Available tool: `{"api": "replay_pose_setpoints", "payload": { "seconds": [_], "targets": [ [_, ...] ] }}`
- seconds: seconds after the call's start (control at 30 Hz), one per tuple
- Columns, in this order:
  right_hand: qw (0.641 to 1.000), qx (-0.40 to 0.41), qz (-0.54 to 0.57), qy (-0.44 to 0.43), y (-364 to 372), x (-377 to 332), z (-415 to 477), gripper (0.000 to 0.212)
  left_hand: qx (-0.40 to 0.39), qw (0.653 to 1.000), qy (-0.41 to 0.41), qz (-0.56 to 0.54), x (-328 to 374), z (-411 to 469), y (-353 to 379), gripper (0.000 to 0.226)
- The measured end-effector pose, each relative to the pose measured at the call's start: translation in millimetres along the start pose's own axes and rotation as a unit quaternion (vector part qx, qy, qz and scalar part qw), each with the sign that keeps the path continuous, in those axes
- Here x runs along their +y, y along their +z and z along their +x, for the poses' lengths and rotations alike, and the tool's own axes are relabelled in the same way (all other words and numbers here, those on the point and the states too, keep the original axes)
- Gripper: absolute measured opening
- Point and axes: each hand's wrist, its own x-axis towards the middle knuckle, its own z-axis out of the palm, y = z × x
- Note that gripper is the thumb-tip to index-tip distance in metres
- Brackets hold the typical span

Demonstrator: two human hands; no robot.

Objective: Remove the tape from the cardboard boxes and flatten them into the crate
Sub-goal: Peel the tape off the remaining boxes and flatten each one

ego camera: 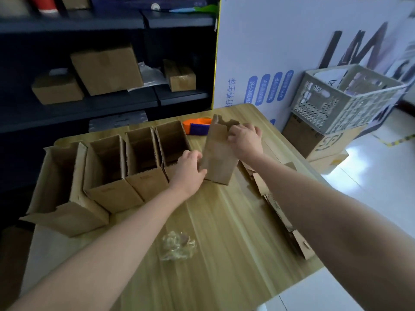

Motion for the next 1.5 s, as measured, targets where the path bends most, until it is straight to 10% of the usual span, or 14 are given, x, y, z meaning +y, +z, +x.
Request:
{"api": "replay_pose_setpoints", "payload": {
  "seconds": [0.2, 0.7, 0.83, 0.97, 1.1, 1.5],
  "targets": [
    [0.963, 0.022, 0.179, 0.2, -73.9, 8.5, -21.2, 0.02, 0.034, 0.998, 0.046, -0.006, 24.8, 1.9, 1.0, 0.078],
    [0.78, -0.129, 0.358, 0.497, -65.1, 38.3, -144.9, 0.021, -0.116, 0.993, 0.034, -0.009, 41.6, -19.5, 8.7, 0.036],
    [0.88, -0.153, 0.202, 0.401, -46.4, 36.4, -156.9, 0.023, -0.13, 0.991, 0.017, 0.013, 25.7, -25.6, 12.4, 0.035],
    [0.974, -0.169, 0.025, 0.146, -48.0, 26.0, -148.0, 0.103, -0.119, 0.992, 0.031, 0.034, 22.1, -26.1, 9.2, 0.032],
    [0.955, -0.294, -0.013, 0.041, -31.9, 8.6, -149.2, 0.122, -0.109, 0.989, 0.061, 0.074, 16.1, -31.1, 9.2, 0.029],
    [0.948, -0.308, -0.011, 0.075, -27.7, 7.0, -148.2, 0.124, -0.139, 0.978, 0.087, 0.131, 17.1, -31.5, 3.2, 0.016]
  ]
}}
